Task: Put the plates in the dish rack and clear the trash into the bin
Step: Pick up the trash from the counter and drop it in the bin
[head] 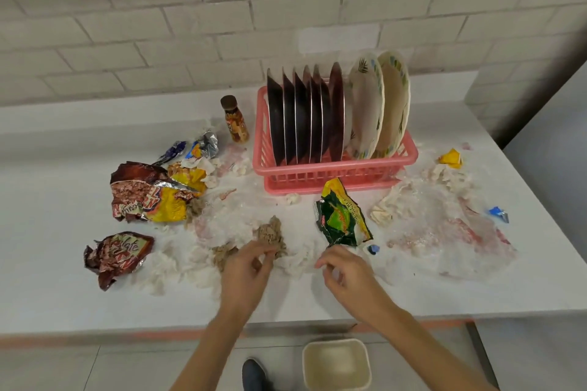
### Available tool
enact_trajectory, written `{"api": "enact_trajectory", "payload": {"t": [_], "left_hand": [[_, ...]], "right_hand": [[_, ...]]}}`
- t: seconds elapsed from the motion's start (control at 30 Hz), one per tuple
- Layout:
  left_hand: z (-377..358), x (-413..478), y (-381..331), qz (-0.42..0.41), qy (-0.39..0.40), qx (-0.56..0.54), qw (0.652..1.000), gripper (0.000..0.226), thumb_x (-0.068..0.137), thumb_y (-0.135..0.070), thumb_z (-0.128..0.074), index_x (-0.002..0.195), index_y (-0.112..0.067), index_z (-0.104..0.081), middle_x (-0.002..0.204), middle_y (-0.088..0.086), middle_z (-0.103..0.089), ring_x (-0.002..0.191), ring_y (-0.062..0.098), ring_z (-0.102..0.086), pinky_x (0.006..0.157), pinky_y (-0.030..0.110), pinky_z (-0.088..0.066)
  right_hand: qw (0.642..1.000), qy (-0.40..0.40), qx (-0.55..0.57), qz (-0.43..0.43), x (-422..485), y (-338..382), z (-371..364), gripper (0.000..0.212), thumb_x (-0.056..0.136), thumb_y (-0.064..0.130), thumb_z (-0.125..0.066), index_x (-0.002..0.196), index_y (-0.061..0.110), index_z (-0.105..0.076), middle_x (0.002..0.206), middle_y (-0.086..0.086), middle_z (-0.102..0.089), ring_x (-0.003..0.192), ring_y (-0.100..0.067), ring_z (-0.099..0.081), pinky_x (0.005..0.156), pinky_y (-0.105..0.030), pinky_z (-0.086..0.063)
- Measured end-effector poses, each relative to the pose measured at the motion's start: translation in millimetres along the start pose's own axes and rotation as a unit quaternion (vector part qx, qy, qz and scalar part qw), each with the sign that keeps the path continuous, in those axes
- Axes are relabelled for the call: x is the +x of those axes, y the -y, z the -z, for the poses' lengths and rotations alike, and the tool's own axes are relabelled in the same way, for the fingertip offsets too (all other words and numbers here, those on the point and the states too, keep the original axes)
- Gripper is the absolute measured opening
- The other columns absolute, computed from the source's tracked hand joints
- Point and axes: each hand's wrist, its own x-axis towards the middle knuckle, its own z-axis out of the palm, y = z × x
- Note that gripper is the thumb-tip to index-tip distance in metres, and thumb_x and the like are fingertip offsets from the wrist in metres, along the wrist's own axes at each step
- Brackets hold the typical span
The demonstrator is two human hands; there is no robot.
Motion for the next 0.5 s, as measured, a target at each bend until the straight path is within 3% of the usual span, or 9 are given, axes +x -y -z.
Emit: {"api": "enact_trajectory", "payload": {"t": [0.07,0.17,0.27,0.33,0.5], "left_hand": [[-9.1,-29.0,3.6,0.025,0.019,-0.013,0.999,0.028,0.089,-0.006,-0.065,0.091,-0.032,-0.073,0.083,-0.020,-0.067,0.065,0.013,-0.058,0.054,0.017,-0.044],[-11.1,-55.2,9.2,0.064,0.017,-0.015,0.998,0.034,0.091,-0.010,-0.063,0.090,-0.043,-0.067,0.085,-0.020,-0.066,0.065,0.014,-0.057,0.056,0.023,-0.047],[-4.2,-63.8,12.3,0.086,-0.001,-0.007,0.996,0.032,0.091,-0.009,-0.064,0.091,-0.041,-0.068,0.086,-0.021,-0.067,0.065,0.014,-0.057,0.056,0.024,-0.048],[3.7,-63.5,13.7,0.088,-0.009,-0.001,0.996,0.030,0.092,-0.008,-0.063,0.092,-0.037,-0.069,0.088,-0.021,-0.067,0.065,0.014,-0.058,0.055,0.021,-0.047],[30.6,-62.4,25.5,0.118,-0.046,0.006,0.992,0.032,0.091,-0.005,-0.061,0.090,-0.036,-0.070,0.084,-0.020,-0.066,0.070,0.012,-0.057,0.055,0.018,-0.044]], "right_hand": [[1.000,0.023,-0.017,-0.012,-4.6,3.4,-16.1,0.023,0.091,0.010,-0.055,0.111,0.016,-0.064,0.114,0.007,-0.049,0.088,0.000,-0.055,0.078,-0.018,-0.044],[0.992,0.053,-0.105,-0.055,-3.0,13.8,-31.2,0.049,0.096,0.030,-0.052,0.142,0.023,-0.036,0.142,0.003,-0.025,0.101,-0.016,-0.057,0.082,-0.029,-0.048],[0.981,0.070,-0.163,-0.083,6.5,23.2,-43.6,0.065,0.098,0.043,-0.046,0.153,0.025,-0.014,0.154,-0.003,-0.011,0.127,-0.023,-0.043,0.091,-0.034,-0.048],[0.976,0.071,-0.192,-0.078,14.3,26.0,-51.1,0.064,0.098,0.046,-0.044,0.152,0.026,-0.016,0.152,-0.006,-0.016,0.131,-0.027,-0.037,0.090,-0.039,-0.050],[0.967,0.053,-0.241,-0.059,22.2,21.9,-63.8,0.046,0.096,0.047,-0.047,0.128,0.014,-0.050,0.131,-0.008,-0.035,0.119,-0.026,-0.042,0.079,-0.035,-0.053]]}}
